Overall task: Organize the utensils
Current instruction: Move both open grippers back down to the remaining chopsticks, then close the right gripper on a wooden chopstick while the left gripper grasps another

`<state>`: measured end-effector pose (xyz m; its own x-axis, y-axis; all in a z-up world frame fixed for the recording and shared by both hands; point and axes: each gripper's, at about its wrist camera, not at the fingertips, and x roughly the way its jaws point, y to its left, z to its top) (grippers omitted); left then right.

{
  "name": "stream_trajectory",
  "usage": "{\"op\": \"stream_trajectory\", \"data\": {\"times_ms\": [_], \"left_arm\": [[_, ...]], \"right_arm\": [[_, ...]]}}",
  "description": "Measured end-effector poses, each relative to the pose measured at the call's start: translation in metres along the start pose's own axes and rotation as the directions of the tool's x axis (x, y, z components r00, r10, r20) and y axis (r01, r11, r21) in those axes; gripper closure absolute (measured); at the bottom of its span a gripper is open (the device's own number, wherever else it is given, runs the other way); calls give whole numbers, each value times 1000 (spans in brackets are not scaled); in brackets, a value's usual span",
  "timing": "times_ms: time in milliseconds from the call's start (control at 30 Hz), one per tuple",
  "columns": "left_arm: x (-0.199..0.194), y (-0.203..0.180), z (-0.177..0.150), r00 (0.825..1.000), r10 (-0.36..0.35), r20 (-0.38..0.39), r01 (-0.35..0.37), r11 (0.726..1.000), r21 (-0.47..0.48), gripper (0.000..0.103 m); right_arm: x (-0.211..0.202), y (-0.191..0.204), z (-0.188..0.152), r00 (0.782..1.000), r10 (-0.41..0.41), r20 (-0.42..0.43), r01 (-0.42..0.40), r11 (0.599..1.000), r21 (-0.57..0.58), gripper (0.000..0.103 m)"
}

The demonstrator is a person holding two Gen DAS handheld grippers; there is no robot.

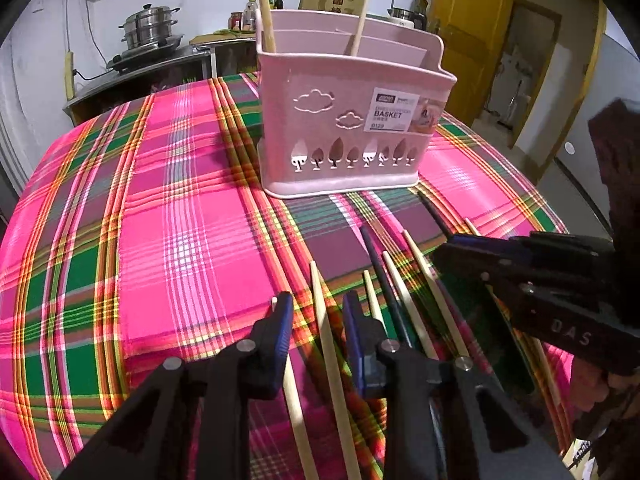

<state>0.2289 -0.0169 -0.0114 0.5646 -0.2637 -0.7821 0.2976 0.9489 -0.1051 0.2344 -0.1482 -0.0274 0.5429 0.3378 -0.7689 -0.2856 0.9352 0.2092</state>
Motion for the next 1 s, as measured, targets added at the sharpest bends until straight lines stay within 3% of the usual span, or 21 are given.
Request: {"op": "stream_trajectory", "data": {"times_ms": [633, 767, 1000], "left_arm": [[17, -8, 9, 998, 52, -47, -49, 997, 67, 84], [17, -10, 9, 998, 49, -49, -46, 996, 70, 95], [16, -10, 10, 998, 30, -47, -28, 998, 54, 97]], "right_arm": [[26, 6, 12, 998, -50, -39, 48, 998, -30, 95], [25, 7, 11, 998, -48, -35, 47, 998, -34, 97], [19, 7, 12, 999, -30, -20, 29, 999, -30, 98]]}}
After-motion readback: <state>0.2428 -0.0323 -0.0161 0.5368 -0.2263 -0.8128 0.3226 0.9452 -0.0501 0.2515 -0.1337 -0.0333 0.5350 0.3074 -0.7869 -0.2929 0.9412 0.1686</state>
